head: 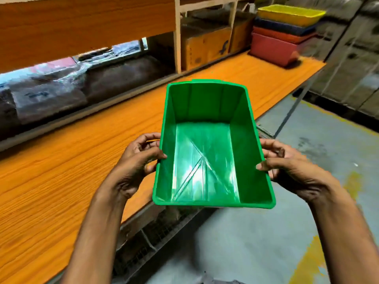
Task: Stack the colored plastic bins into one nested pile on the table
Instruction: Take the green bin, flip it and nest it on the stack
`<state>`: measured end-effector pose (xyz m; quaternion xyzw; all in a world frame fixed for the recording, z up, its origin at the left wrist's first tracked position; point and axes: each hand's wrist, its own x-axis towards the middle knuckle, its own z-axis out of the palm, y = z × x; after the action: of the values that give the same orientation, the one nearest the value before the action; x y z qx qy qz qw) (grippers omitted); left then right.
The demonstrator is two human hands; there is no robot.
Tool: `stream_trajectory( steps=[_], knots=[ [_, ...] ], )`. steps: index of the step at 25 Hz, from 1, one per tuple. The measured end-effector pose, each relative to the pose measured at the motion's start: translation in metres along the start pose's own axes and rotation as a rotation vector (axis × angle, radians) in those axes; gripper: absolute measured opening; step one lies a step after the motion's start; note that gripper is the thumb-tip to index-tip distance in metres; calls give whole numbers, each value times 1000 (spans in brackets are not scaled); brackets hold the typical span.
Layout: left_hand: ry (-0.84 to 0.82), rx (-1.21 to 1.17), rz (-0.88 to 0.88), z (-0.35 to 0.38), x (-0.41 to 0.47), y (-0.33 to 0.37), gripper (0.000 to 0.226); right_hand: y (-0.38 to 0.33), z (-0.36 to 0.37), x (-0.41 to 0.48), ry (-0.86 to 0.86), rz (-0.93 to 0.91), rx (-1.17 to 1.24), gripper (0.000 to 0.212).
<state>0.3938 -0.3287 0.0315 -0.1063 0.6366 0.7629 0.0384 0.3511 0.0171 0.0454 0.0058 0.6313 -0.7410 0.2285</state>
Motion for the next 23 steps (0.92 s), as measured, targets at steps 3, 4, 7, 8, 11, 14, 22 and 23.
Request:
stream_trajectory(
  steps=[3,4,7,8,11,14,22,23],
  knots=[
    [-52,-15,-95,75,23,-9,33,-6,-64,-27,62,69,156,52],
    [-71,-33,-130,102,30,-17,31,-5,-88,-36,63,97,188,53],
    [-119,-62,-201,188,46,-49,29,11,-170,-65,151,162,222,60],
    [-138,-57,-215,214,52,-63,31,19,-194,-72,207,176,221,64],
    [-191,-7,-257,292,64,-104,40,46,-264,-93,446,169,218,66],
    [-203,89,-255,356,74,-131,49,65,-314,-106,604,103,223,62],
    [-284,195,-211,503,162,-153,58,62,-425,-91,838,-4,261,62],
    [-295,201,-212,519,181,-155,57,57,-439,-81,864,-12,260,61]
  ],
)
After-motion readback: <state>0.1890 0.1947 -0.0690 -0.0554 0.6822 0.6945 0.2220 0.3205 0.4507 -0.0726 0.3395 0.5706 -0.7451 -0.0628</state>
